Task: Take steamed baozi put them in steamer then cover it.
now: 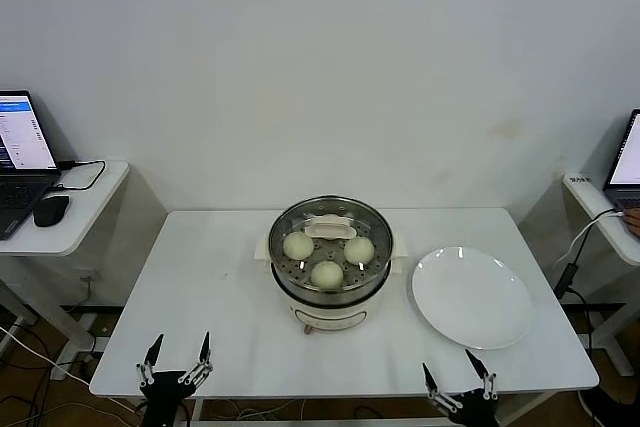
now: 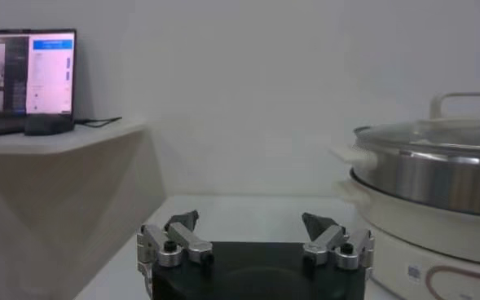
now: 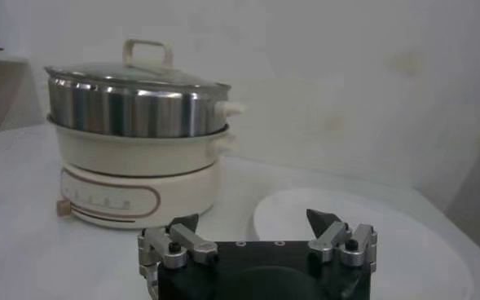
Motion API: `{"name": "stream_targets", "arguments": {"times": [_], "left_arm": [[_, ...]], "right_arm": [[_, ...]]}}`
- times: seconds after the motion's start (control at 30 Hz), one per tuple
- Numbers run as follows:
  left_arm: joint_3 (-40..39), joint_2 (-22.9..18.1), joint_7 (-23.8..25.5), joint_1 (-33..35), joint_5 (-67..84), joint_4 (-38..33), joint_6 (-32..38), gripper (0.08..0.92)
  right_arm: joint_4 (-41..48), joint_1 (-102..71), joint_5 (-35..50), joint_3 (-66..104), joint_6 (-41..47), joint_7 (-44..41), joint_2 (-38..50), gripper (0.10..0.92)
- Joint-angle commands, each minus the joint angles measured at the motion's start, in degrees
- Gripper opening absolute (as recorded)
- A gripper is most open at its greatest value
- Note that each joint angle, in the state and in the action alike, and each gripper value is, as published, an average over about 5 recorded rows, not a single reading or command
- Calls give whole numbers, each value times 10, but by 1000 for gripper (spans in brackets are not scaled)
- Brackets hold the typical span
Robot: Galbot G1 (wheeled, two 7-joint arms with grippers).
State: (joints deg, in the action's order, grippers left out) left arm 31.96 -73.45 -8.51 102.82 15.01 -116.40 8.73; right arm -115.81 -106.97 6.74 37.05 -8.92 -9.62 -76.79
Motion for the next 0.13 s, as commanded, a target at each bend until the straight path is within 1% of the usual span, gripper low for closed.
{"name": "stream_targets", "arguments": {"times": [0.03,0.13], "left_arm": [[-1,0,10,11,4,5,6,823],[0,1,12,11,3,6,4,823]], "right_arm": [[-5,-6,-1,-7,1,-2,1,822],[-5,-8,-3,-7,0,-3,-1,823]]}}
